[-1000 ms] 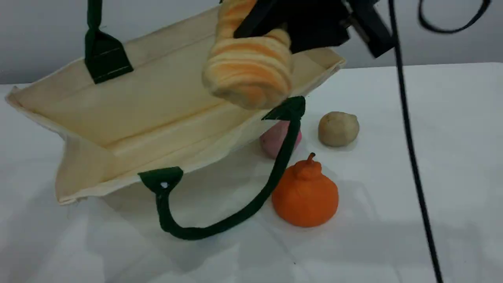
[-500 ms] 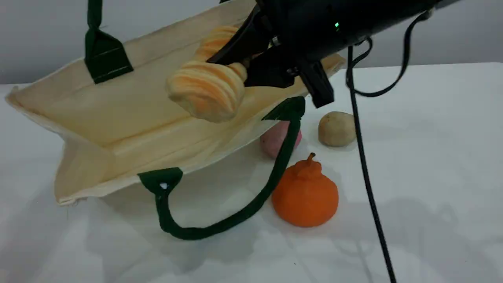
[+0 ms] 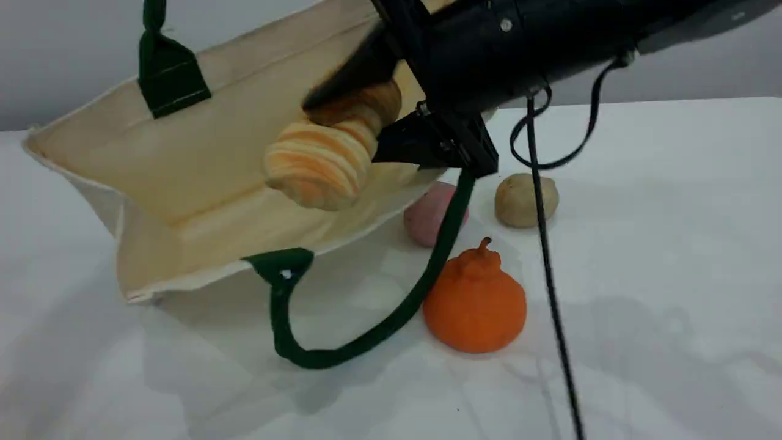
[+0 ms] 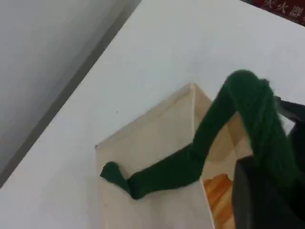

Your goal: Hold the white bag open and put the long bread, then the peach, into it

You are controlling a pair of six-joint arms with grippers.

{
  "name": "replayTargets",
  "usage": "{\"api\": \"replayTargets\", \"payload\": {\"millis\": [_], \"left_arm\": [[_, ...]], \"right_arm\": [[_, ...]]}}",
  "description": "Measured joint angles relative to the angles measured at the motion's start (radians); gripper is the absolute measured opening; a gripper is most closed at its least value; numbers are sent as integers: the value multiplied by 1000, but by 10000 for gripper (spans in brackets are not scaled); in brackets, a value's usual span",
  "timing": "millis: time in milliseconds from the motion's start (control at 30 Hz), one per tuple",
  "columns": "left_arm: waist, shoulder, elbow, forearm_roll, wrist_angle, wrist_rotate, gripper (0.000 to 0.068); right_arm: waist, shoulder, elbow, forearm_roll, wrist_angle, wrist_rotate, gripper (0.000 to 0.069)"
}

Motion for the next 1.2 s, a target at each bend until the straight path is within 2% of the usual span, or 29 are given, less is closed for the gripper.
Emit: {"api": "replayTargets", "payload": {"millis": [133, 233, 633, 767, 900, 1033, 1200], "left_arm": [[0, 0, 0, -1, 0, 0, 92], [0, 0, 0, -1, 0, 0, 92], [0, 0, 0, 0, 0, 0, 92], [0, 0, 0, 0, 0, 0, 92], [1, 0, 0, 6, 0, 0, 92], [1, -1, 0, 61, 0, -9, 92], [2, -3, 0, 79, 0, -11, 92]], "right_arm": [[0, -1, -32, 0, 17, 20, 576], [0, -1, -42, -1, 17, 20, 612], [-1, -2, -45, 0, 18, 19, 592], [-3, -2, -53, -1, 57, 19, 592], [-32, -4, -98, -2, 144, 12, 592], [-68, -19, -154, -2, 243, 12, 592], [-128, -28, -228, -60, 245, 12, 592]]}}
